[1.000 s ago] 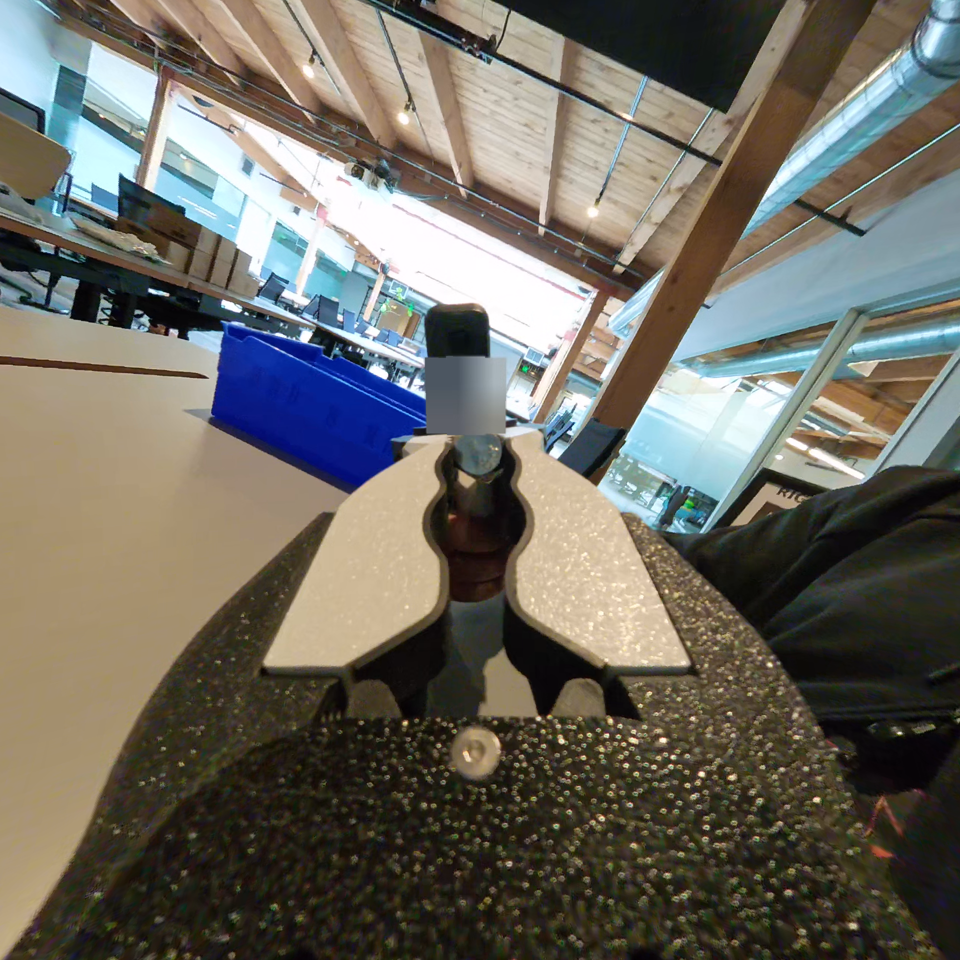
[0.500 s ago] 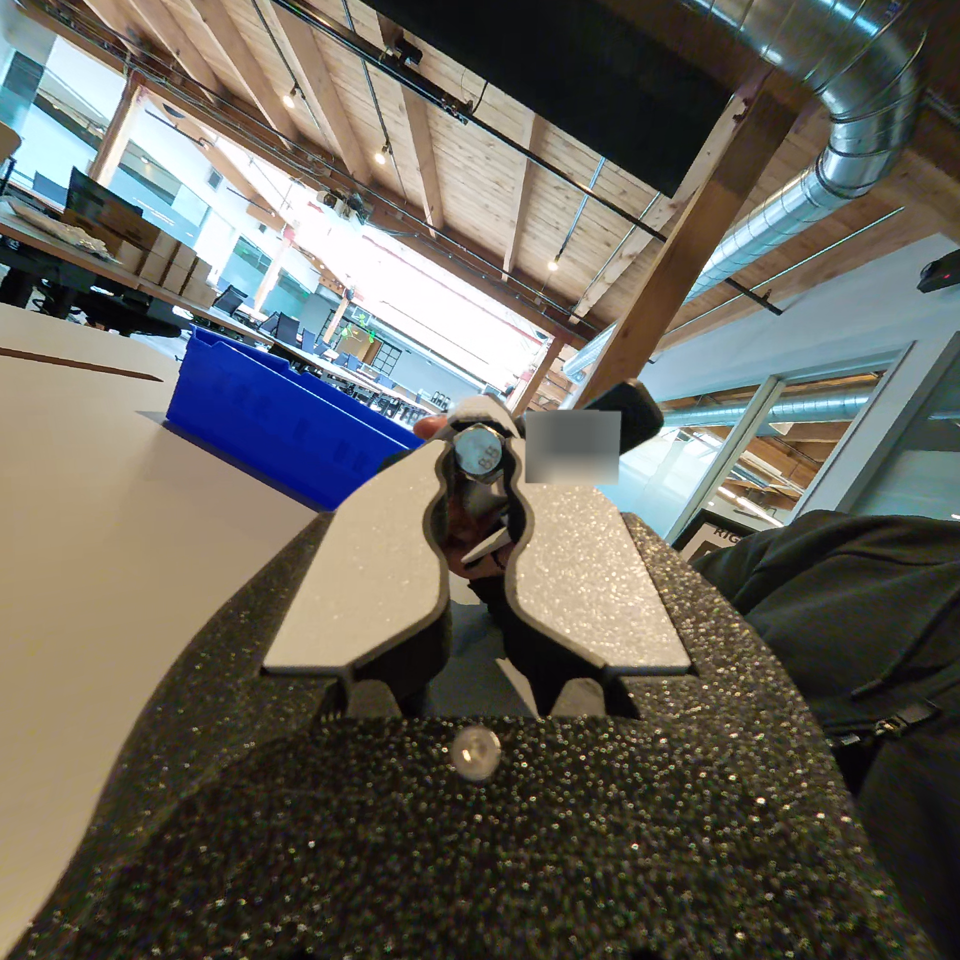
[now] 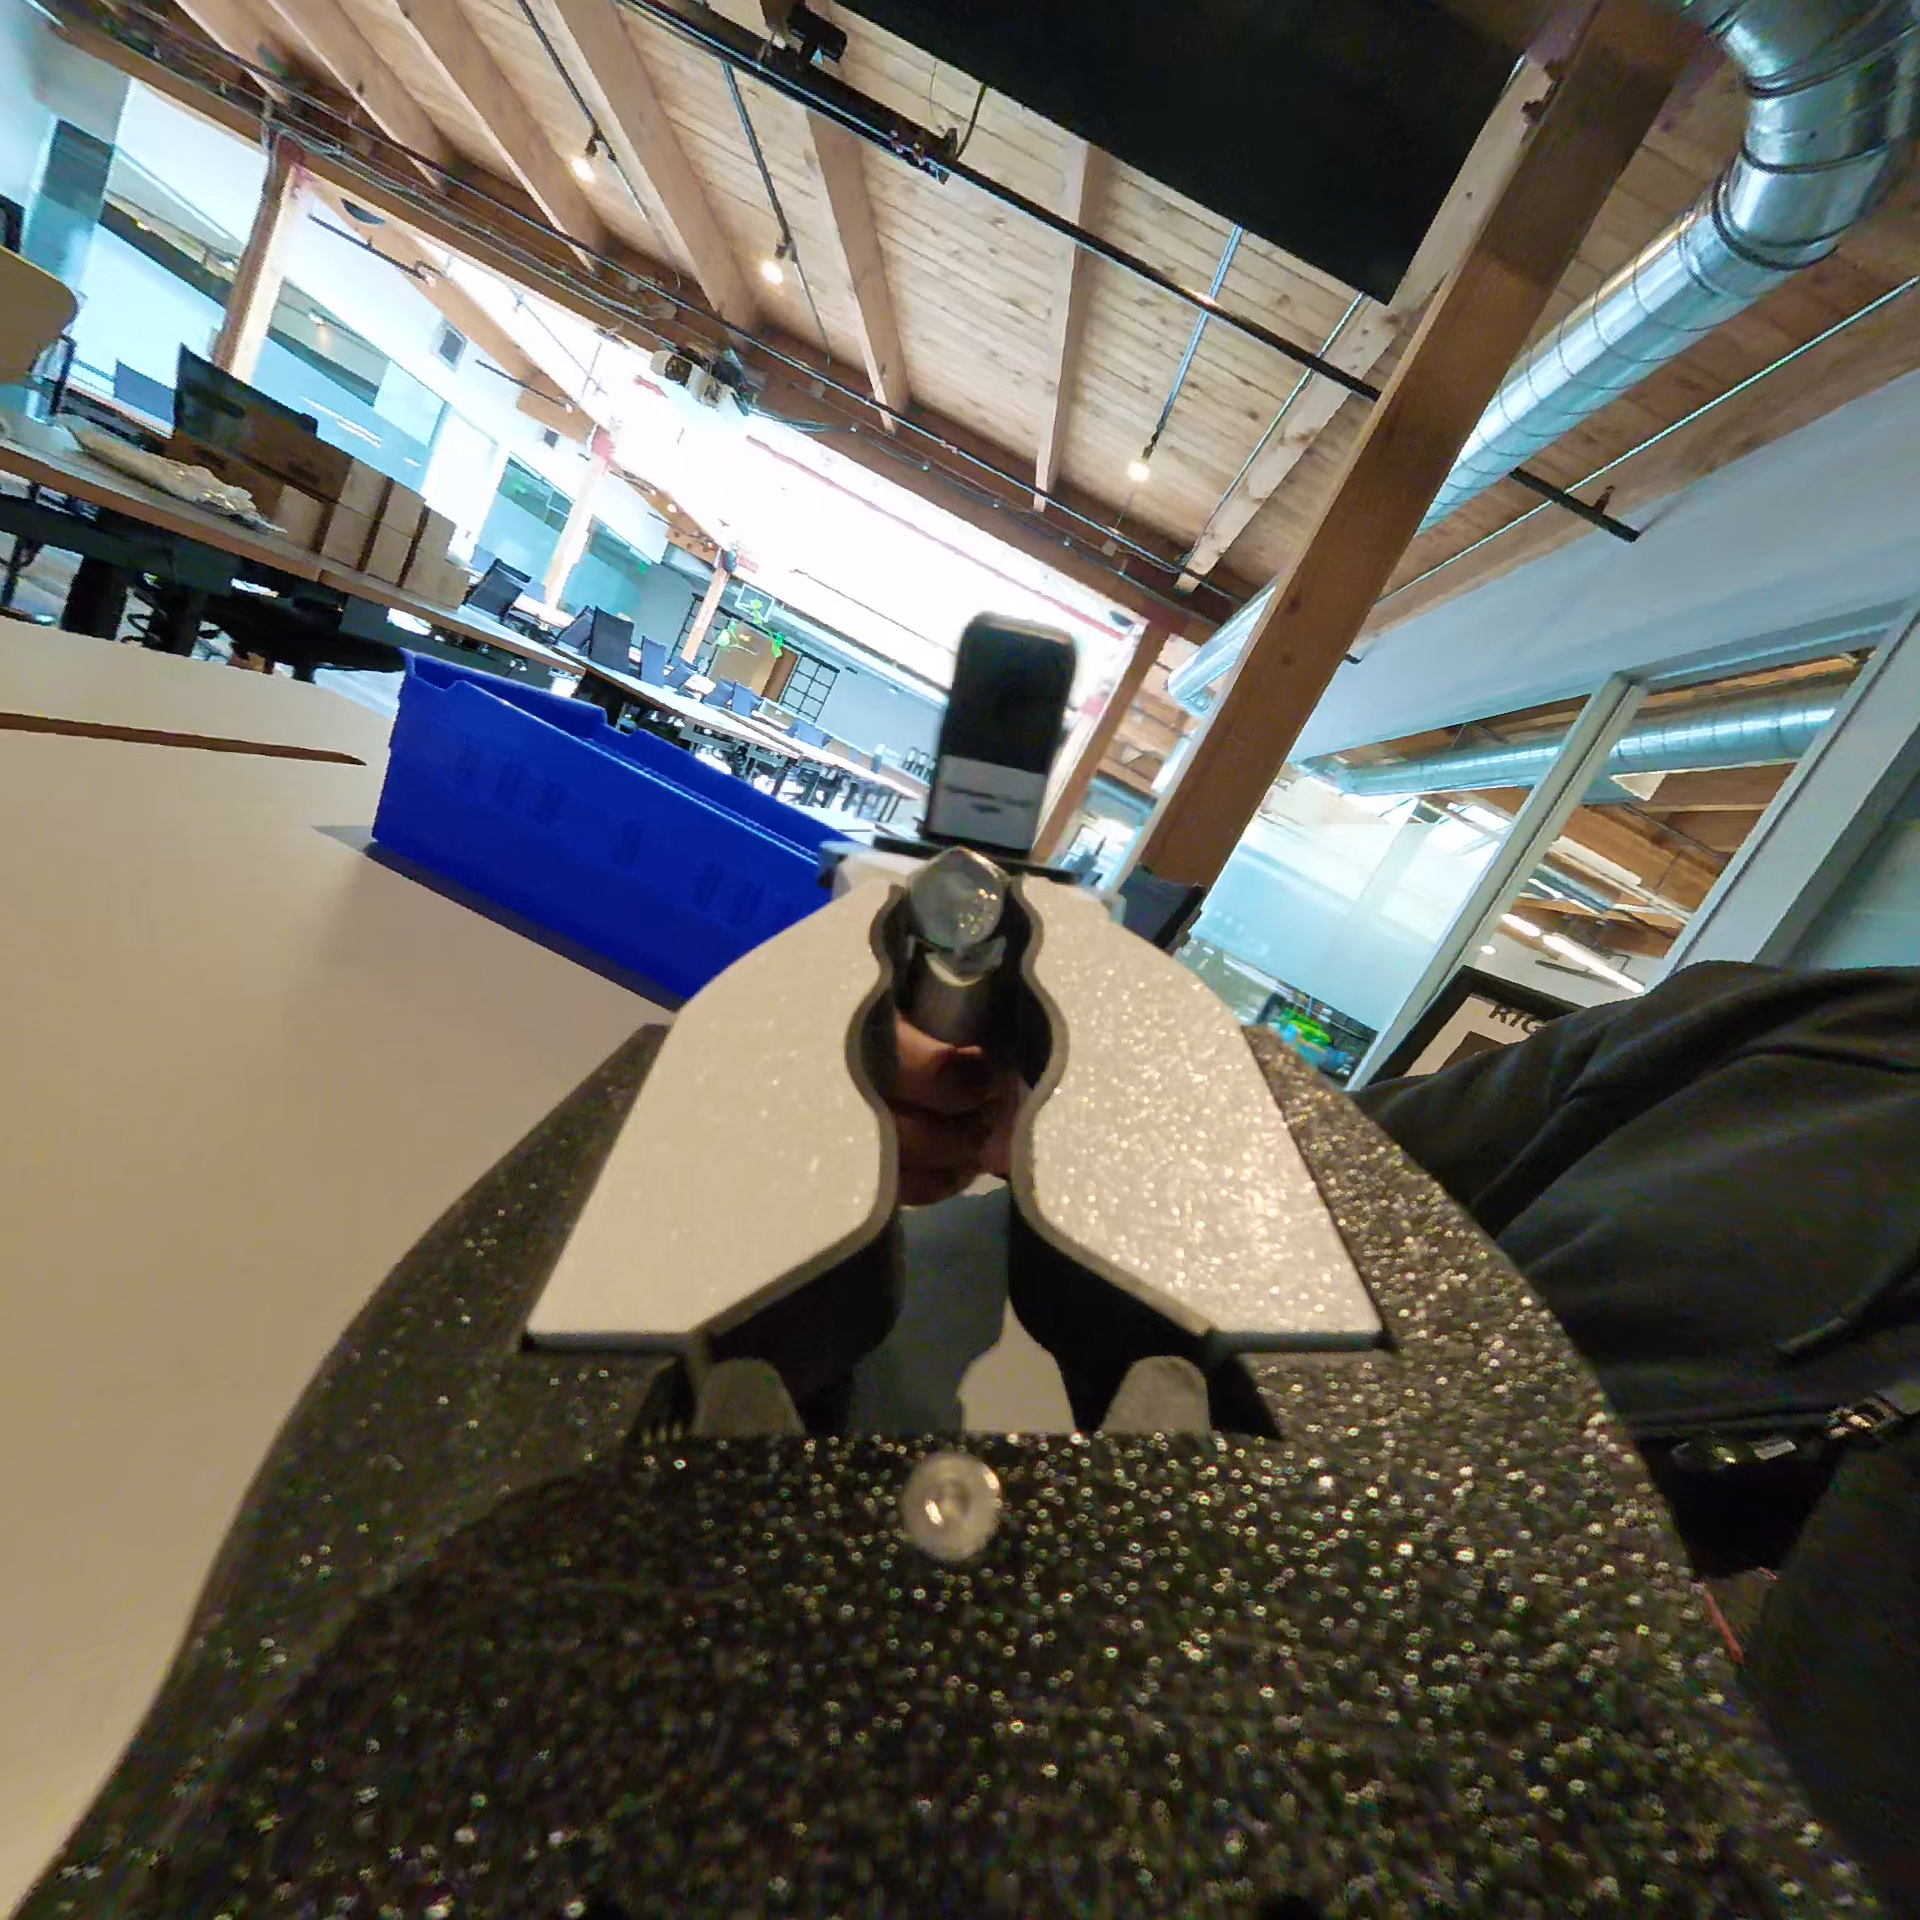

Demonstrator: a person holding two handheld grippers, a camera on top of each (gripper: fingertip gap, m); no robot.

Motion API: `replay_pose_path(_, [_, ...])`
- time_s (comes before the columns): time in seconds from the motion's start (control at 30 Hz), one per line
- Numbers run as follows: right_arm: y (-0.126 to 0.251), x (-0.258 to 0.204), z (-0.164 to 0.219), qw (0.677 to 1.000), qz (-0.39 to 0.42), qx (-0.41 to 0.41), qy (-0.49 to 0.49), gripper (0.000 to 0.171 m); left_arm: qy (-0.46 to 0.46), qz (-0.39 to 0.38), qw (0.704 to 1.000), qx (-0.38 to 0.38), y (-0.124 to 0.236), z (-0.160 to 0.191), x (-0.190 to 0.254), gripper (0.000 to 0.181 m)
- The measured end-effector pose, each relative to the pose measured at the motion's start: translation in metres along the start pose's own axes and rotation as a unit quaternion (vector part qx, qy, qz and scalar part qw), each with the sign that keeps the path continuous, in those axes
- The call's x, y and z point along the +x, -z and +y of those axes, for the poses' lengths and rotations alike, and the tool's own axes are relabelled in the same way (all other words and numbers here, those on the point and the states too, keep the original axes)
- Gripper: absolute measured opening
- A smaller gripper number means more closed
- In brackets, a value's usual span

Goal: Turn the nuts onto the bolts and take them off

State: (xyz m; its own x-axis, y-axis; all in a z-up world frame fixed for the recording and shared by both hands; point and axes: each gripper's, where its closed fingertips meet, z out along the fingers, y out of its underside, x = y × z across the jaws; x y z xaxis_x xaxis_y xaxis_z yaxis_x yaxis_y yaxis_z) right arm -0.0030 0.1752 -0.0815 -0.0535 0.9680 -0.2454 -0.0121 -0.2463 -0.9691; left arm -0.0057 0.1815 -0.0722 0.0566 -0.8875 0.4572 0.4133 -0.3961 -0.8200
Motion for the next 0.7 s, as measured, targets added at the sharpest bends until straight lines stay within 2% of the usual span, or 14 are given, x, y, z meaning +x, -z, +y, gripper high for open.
replay_pose_path(0.07, [0.002,0.001,-0.002,0.996,-0.039,0.028,-0.078,0.017,-0.005,-0.009,1.0,-0.004,-0.001,0.001,-0.002,0.017])
replay_pose_path(0.13, [0.002,0.002,-0.002,0.996,-0.039,0.037,-0.078,0.018,-0.005,-0.011,1.0,0.003,0.0,-0.001,-0.002,0.017])
replay_pose_path(0.23, [0.0,0.003,-0.003,1.0,0.002,0.02,-0.007,0.037,0.001,-0.011,1.0,0.029,0.006,-0.009,-0.003,0.017])
replay_pose_path(0.33, [0.002,0.008,-0.005,0.99,0.072,-0.003,0.119,0.049,0.013,-0.003,0.999,0.044,0.009,-0.012,-0.003,0.017])
replay_pose_path(0.43, [0.004,0.006,-0.007,0.953,0.132,-0.029,0.272,0.048,0.022,0.004,0.999,0.046,0.008,-0.012,-0.003,0.016])
replay_pose_path(0.5, [0.001,0.001,-0.006,0.93,0.148,-0.04,0.335,0.047,0.023,0.007,0.999,0.042,0.007,-0.01,-0.002,0.016])
replay_pose_path(0.6, [-0.003,-0.006,-0.006,0.927,0.146,-0.033,0.343,0.04,0.022,0.011,0.999,0.042,0.007,-0.01,-0.001,0.017])
replay_pose_path(0.7, [-0.002,-0.003,-0.005,0.931,0.15,-0.03,0.332,0.024,0.02,0.022,0.999,0.046,0.007,-0.012,0.002,0.017])
